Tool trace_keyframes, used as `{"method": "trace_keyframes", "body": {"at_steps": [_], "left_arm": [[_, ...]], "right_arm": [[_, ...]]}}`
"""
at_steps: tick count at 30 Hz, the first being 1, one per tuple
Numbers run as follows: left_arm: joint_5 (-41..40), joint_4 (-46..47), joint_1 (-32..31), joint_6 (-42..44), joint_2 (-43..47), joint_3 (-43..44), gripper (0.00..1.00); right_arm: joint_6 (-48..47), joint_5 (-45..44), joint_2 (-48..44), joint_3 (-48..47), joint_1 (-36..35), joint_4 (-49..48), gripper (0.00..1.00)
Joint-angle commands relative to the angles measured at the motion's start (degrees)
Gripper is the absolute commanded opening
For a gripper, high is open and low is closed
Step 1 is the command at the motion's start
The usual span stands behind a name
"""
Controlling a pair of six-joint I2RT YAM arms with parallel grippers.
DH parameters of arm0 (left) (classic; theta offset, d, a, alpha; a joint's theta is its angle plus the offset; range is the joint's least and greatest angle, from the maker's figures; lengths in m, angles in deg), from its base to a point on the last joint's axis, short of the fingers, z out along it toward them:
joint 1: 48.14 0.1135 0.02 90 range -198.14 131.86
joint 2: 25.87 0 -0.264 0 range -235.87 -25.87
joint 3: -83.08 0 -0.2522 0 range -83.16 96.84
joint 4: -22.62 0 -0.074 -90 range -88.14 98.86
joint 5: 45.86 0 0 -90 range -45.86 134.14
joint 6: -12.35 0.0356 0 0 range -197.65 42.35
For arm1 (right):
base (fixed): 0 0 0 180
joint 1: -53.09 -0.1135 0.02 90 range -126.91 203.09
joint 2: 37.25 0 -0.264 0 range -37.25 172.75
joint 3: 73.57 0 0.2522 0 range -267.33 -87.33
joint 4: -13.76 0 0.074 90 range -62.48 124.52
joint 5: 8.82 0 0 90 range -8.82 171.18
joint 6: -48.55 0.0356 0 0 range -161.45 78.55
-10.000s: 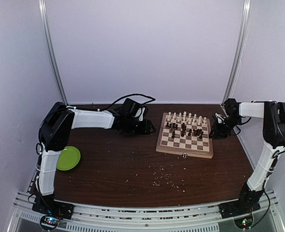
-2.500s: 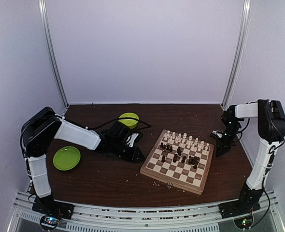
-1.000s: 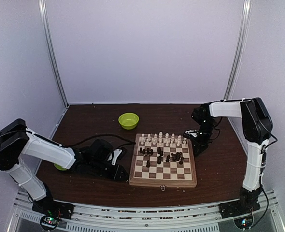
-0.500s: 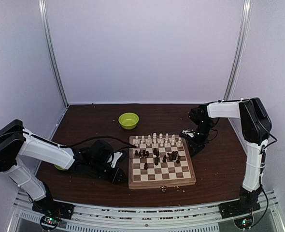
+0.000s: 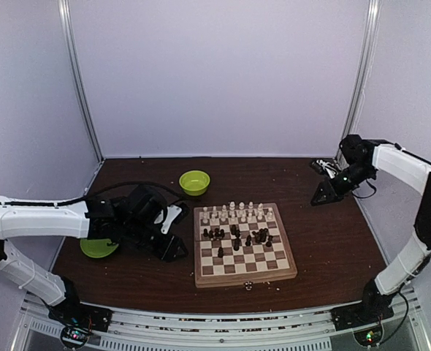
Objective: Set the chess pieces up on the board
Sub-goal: Adjust the chessboard at the center of the board, then pick up the bishop from the chessboard.
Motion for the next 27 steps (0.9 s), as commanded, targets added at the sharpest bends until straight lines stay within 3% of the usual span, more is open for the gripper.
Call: {"method": "trace_keyframes", "body": {"at_steps": [1,7,11,17,22,27], "left_arm": [[-8.9,-3.2,0.5,8.2,-2.1,9.4,0.46],[-14.0,-8.0,1.7,16.4,-13.0,23.4,0.53],[-12.3,-10.0,5.0,17.6,-18.7,29.6,0.50],[-2.9,-8.1,8.2,19.5,-22.6,30.2,0.39],[5.6,-7.1,8.4,20.8,-24.8,29.7,0.39],[7.7,-3.0,7.2,19.1,-21.8,26.8,0.38]], "right_arm": [[-5.0,5.9,-10.9,7.4,-1.1,-5.7,0.25],[-5.0,6.7,-21.7,22.2,-1.1,-19.2,0.38],[-5.8,5.5,-22.4,19.7,-1.1,-17.8,0.43],[-8.1,-1.7,-23.5,19.4,-1.3,-17.4,0.52],[-9.3,-6.7,-27.5,20.8,-1.3,-18.7,0.52],[-9.3,-7.2,-28.0,21.5,-1.3,-20.0,0.51]]}}
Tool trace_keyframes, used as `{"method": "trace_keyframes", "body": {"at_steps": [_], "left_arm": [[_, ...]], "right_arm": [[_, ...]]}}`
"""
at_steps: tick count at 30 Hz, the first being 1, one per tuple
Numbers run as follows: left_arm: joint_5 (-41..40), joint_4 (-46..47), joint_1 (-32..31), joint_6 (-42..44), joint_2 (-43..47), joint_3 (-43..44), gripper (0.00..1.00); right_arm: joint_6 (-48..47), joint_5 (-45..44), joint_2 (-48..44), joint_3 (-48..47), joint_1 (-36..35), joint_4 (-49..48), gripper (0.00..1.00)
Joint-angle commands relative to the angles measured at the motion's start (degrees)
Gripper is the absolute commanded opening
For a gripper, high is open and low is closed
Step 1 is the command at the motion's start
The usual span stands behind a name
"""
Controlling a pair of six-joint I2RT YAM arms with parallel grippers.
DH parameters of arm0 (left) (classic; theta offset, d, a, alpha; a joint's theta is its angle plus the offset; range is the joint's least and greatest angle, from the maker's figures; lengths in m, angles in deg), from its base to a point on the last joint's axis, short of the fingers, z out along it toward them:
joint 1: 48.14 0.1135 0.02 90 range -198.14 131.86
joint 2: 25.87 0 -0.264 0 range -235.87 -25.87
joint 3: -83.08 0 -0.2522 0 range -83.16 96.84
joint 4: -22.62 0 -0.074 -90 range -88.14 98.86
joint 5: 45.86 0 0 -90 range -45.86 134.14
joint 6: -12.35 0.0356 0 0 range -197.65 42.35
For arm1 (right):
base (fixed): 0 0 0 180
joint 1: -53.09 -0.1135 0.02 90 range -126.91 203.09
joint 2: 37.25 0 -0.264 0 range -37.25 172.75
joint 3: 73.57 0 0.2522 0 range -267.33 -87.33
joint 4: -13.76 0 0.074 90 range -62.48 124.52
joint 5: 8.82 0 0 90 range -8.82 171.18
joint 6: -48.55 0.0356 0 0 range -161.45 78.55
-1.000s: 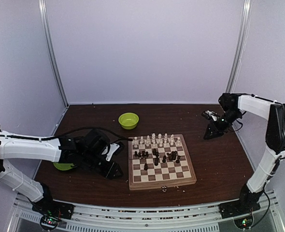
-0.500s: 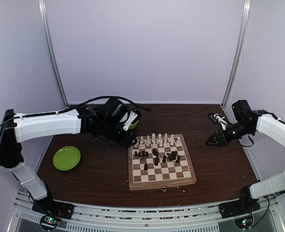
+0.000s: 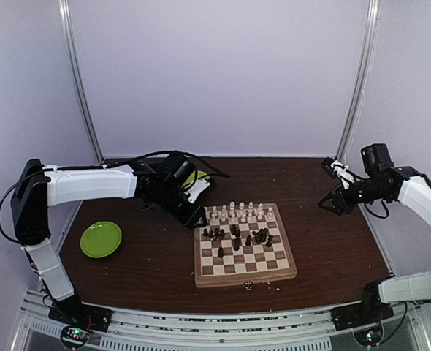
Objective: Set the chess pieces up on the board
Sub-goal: Pick up the bishop from the chessboard.
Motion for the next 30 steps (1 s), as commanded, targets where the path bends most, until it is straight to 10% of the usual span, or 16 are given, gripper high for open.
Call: {"method": "trace_keyframes", "body": {"at_steps": [1,30], "left_arm": [[6.0,6.6,-1.7,0.0,3.9,-3.1,0.38],[5.3,5.4,-10.0,4.1,-6.4,0.7,0.35]], "right_arm": [[-0.9,-2.1,0.6,0.5,-0.2,-2.0,0.51],[-1.1,0.0,1.8,0.2,-0.3,-1.0,0.49]]}}
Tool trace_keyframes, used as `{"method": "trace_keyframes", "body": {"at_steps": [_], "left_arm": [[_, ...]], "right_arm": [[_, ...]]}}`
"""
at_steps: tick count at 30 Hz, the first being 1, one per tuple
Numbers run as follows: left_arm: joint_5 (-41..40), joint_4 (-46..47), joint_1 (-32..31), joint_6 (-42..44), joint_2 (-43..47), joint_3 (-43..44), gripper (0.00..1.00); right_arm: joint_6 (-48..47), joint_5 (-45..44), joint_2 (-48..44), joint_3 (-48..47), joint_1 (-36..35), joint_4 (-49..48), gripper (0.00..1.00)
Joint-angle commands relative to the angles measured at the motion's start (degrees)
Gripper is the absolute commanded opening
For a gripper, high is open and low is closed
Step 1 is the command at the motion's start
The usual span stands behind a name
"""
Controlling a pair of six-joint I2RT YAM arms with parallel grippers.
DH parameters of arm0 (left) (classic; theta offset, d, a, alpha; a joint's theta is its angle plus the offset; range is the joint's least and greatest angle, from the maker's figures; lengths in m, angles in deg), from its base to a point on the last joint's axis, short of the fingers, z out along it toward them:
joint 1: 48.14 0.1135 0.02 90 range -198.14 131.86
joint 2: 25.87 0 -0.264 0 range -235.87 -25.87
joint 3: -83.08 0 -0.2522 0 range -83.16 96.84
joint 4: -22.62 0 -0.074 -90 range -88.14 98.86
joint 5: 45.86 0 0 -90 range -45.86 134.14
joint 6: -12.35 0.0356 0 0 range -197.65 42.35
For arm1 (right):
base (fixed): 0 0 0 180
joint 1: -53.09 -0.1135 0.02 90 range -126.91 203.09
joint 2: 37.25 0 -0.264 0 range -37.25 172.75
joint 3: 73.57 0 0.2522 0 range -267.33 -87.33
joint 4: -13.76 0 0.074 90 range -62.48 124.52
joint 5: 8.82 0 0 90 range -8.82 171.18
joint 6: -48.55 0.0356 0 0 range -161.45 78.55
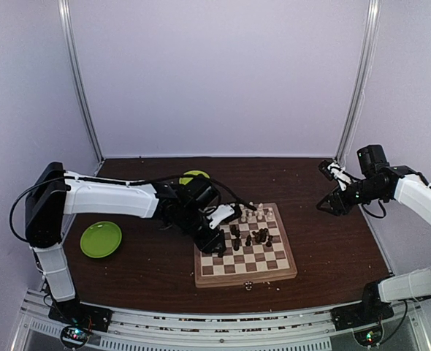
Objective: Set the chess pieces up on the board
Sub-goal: Pick up the bishop from the chessboard.
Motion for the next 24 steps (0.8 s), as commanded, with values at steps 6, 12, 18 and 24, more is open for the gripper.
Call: {"method": "trace_keyframes", "body": {"at_steps": [6,12,18,24], "left_arm": [[0.9,0.4,-0.4,0.5,-2.5,2.4,0.31],[0.4,-0.6,-0.5,0.5,-2.7,2.4,0.22],[-1.3,-2.0,-0.9,0.9,-2.8,2.4,0.26],[-0.5,-2.8,-1.0,1.2,-4.0,3.5,0.20]], "right_arm": [[-0.5,-0.4,0.0,0.0,-0.2,0.0,0.49],[-0.6,-0.5,0.5,-0.1,-0.3,0.3,0.48],[-0.8,-0.7,0.7,-0.2,-0.6,0.4,0.48],[-0.9,-0.9,0.8,-0.2,-0.8,0.6,0.48]]}}
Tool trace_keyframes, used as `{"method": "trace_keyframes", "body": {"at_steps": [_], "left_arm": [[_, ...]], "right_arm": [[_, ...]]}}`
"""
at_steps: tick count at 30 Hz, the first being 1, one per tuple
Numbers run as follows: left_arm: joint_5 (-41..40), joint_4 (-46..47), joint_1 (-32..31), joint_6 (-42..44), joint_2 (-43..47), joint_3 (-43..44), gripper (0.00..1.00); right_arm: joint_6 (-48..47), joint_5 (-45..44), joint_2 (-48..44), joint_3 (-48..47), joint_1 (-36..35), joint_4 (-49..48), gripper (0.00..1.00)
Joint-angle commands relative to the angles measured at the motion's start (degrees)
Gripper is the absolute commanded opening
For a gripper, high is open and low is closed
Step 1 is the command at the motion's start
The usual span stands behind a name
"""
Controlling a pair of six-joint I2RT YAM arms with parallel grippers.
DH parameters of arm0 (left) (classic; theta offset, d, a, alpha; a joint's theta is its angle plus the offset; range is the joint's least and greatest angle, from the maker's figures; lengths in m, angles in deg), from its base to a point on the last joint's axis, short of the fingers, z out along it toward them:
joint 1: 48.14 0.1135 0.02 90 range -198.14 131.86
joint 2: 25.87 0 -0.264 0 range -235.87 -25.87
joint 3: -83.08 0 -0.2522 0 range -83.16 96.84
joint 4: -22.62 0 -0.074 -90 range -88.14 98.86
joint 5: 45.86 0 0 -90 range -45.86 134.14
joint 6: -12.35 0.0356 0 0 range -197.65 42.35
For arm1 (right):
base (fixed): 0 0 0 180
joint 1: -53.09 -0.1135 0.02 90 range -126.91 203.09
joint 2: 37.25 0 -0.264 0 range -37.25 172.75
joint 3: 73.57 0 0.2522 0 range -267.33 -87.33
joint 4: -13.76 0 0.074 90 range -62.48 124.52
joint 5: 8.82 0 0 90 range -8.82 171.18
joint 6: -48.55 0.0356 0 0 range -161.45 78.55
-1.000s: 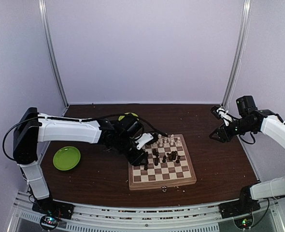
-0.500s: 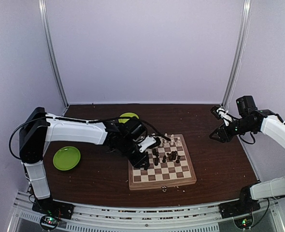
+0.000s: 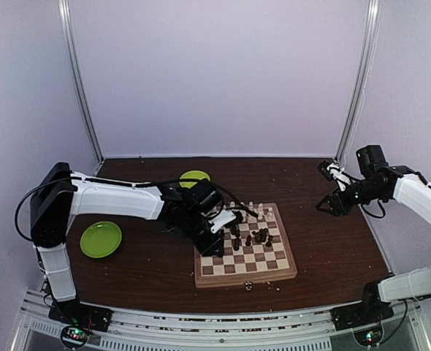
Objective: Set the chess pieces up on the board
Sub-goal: Pick up the bishop from the chessboard, then place the bishop on f8.
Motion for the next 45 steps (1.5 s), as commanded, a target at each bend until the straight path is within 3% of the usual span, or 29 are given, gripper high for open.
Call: {"method": "trace_keyframes", "body": {"at_steps": [1,24,45], "left_arm": [[0.1,-1.0,-0.4,0.7,-1.8,2.9,0.18],[4.6,-3.6,-5.4,3.4,0.0,4.3,0.09],[0.8,-3.7,-6.6,2.3,-2.4,6.1,0.18]], "right_arm": [[-0.7,-0.9,0.3,-0.2,-0.5,0.6,0.48],[-1.2,-1.3,0.3,-0.3,-0.8,1.2,0.48],[-1.4,-1.0,-0.1,-0.1,-0.9,1.7,0.48]]}}
